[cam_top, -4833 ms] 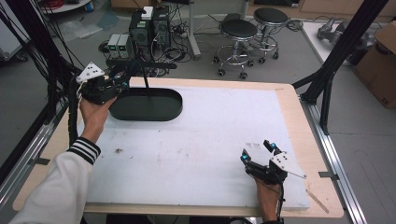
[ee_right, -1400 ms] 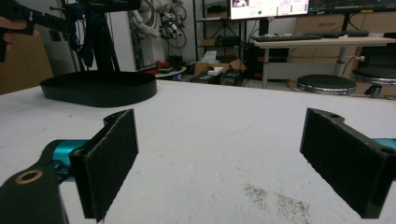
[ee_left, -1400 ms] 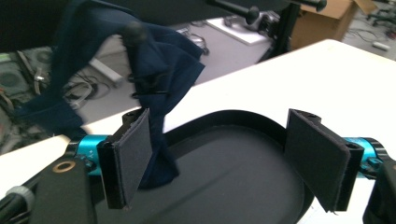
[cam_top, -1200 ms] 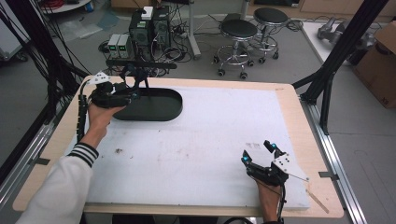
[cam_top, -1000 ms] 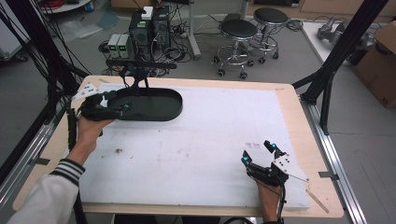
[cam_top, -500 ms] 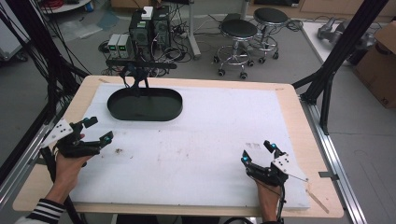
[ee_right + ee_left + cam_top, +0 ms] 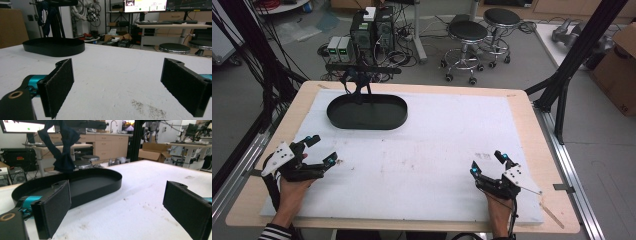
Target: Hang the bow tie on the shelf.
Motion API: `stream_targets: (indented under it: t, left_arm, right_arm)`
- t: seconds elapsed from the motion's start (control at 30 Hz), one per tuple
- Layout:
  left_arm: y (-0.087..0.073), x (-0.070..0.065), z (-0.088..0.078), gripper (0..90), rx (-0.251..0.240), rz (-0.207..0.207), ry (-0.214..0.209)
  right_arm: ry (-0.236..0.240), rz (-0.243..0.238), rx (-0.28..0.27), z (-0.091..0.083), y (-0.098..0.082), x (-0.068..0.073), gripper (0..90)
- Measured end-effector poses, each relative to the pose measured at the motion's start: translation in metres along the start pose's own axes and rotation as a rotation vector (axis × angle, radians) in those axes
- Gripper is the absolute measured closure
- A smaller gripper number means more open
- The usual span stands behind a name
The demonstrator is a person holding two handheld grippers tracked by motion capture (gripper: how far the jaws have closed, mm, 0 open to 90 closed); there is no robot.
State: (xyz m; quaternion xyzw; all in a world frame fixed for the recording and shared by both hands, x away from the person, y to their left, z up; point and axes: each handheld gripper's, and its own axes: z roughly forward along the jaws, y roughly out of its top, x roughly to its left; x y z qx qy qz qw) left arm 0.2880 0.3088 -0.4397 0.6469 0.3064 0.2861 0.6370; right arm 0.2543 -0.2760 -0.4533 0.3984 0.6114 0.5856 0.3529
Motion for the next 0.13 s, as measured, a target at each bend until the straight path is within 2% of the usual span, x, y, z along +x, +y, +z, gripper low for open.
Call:
stream_targets:
  t: [0.13]
  left_arm:
    - [-0.0095,-0.0001,-0.0023,8.3,-0.008,-0.015,0.016]
  right_arm:
    - [-0.001,-0.004,-0.007,-0.0003,-0.0003,-0.0002,10.4]
